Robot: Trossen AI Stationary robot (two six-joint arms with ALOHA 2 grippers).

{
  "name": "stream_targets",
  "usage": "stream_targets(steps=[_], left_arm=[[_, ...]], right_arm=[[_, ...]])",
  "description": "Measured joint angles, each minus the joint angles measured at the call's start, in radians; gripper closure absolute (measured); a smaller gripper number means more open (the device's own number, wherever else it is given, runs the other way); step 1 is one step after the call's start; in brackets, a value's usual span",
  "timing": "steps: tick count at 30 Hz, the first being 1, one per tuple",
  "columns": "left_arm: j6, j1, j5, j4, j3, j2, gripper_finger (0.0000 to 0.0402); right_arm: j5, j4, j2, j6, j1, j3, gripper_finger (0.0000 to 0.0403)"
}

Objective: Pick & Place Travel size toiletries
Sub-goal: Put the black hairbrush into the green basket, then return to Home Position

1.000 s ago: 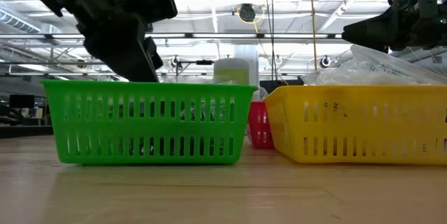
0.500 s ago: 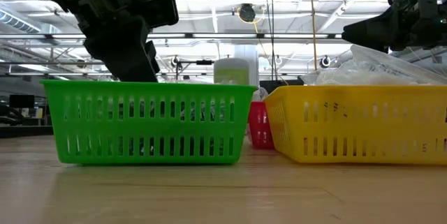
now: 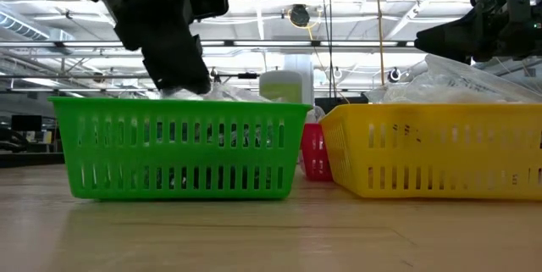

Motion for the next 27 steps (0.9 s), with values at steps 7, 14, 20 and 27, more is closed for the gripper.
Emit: stream_targets(steps=[7, 14, 20, 27], left_arm=[[0.000, 0.060, 0.175, -0.083, 0.045, 0.000, 0.0314], [-0.012, 0.120, 0.217, -0.148, 0.063, 0.000, 0.0314], [0.028, 0.148, 0.191, -0.213, 0.063, -0.113, 0.0314], [0.137, 0.121, 0.102, -0.294, 0.062, -0.440, 0.0314]], right_arm=[[0.000, 0.000, 0.000, 0.000, 0.000, 0.000, 0.0293], [0.000, 0.000, 0.000, 0.000, 0.000, 0.000, 0.0293], [0.000, 0.000, 0.000, 0.000, 0.000, 0.000, 0.0293], [0.000, 0.000, 0.001, 0.000, 0.000, 0.000, 0.0293]])
